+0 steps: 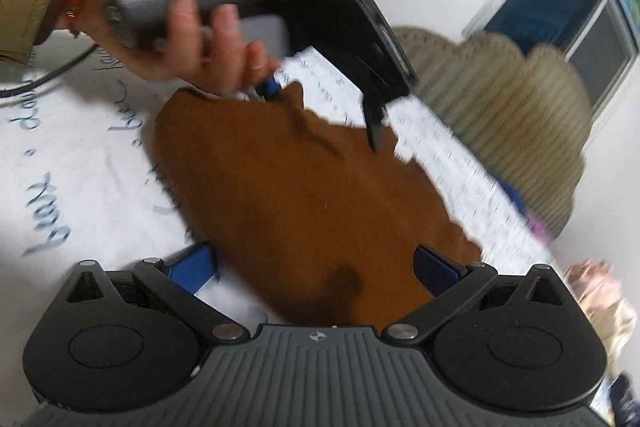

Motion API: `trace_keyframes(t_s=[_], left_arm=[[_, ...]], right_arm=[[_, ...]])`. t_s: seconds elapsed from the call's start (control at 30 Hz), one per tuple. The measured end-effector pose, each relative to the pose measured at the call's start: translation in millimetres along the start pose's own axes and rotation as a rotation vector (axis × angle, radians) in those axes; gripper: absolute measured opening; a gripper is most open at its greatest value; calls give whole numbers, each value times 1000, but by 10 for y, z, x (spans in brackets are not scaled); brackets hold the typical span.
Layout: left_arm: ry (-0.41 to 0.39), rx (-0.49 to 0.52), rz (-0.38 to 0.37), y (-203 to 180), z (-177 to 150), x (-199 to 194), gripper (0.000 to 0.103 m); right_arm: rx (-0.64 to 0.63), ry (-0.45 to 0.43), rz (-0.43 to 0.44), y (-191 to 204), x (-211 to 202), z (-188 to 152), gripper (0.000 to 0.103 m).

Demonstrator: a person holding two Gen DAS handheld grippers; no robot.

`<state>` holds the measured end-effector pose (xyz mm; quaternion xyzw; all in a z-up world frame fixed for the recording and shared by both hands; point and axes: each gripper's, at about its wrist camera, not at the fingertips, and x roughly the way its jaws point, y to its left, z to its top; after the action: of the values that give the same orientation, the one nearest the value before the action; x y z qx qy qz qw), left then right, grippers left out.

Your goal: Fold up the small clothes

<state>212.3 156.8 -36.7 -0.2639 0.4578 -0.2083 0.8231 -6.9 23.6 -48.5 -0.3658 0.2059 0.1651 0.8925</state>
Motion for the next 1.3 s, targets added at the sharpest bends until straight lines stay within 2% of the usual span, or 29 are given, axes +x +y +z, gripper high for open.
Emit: trace_keyframes(t_s=[0.1, 0.13, 0.17, 0.2, 0.27, 0.3, 0.33, 0.37, 0.43, 0.53, 0.67, 0.97, 1.03, 1.3], left_arm=[[-4, -10, 7, -44, 124, 123, 91], [-6, 5, 24, -85, 149, 159, 90], [-7, 27, 49, -134, 166, 202, 78], [-2, 50, 83, -187, 181, 255, 56], [16, 69, 151, -241, 197, 341, 36], [15, 77, 175, -261, 199, 356, 21], [20, 79, 190, -274, 201, 364, 14], [23, 75, 199, -292, 194, 356, 12], [5, 105, 238, -380, 160, 302, 9], [-35, 208, 326, -648, 75, 217, 9], [-88, 323, 386, -1050, -34, 50, 8], [-178, 439, 422, -1799, -158, -41, 8], [-192, 461, 429, -1924, -180, -10, 8], [-207, 532, 438, -2368, -215, 166, 8]], right_arm=[[-18, -16, -30, 64, 125, 91, 100], [-23, -25, -27, 77, 144, 119, 94], [-29, -31, -19, 83, 164, 139, 83], [-38, -33, -9, 103, 180, 158, 74], [-40, -26, 4, 138, 201, 168, 38], [-39, -22, 13, 147, 206, 166, 31], [-40, -23, 18, 156, 184, 155, 19], [-42, -33, 19, 163, 161, 140, 16], [-33, -53, 24, 133, 91, 109, 13], [20, -80, 31, 18, -16, 77, 11], [96, -112, 25, -171, -247, -49, 11], [395, -142, 47, -890, -627, -471, 11], [460, -147, 71, -1076, -590, -555, 11], [602, -168, 105, -1307, -644, -765, 11]])
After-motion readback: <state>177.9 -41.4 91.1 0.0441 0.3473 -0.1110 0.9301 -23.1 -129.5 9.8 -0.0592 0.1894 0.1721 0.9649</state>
